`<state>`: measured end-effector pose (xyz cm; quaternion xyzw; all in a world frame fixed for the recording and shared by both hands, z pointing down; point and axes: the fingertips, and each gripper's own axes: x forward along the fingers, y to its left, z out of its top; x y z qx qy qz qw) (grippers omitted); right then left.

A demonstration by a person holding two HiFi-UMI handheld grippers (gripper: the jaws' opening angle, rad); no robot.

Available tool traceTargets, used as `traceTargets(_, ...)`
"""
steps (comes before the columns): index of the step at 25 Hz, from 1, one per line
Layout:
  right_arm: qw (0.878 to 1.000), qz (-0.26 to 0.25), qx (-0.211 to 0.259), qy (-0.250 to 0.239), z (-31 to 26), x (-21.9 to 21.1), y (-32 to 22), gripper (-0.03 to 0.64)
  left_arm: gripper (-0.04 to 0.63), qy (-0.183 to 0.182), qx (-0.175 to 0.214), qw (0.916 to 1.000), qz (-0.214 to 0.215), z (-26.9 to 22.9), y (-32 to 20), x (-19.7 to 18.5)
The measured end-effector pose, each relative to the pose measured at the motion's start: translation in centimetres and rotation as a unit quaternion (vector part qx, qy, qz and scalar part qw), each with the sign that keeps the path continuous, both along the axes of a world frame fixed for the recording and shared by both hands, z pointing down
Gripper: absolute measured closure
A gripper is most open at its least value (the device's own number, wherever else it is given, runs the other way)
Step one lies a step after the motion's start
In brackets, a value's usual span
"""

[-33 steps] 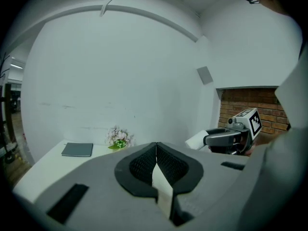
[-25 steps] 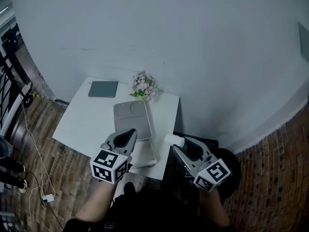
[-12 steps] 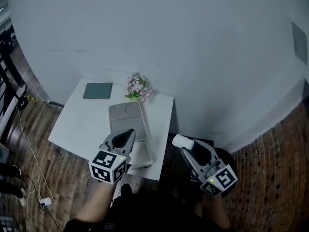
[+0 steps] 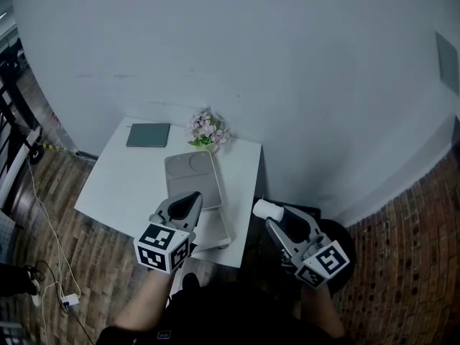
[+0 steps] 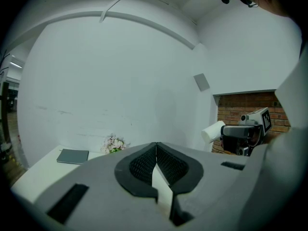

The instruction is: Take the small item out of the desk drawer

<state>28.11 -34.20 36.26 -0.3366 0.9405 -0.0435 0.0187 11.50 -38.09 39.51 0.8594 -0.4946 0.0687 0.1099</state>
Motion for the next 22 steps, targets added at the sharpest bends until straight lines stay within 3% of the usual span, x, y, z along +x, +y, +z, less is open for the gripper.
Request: traceTargets(22, 1.000, 0.001, -0.018, -0.018, 0.6, 0.4, 0.6, 0.468, 0.584, -0.002, -0.015, 0.9999, 0.002, 1.0, 1.0, 0.0)
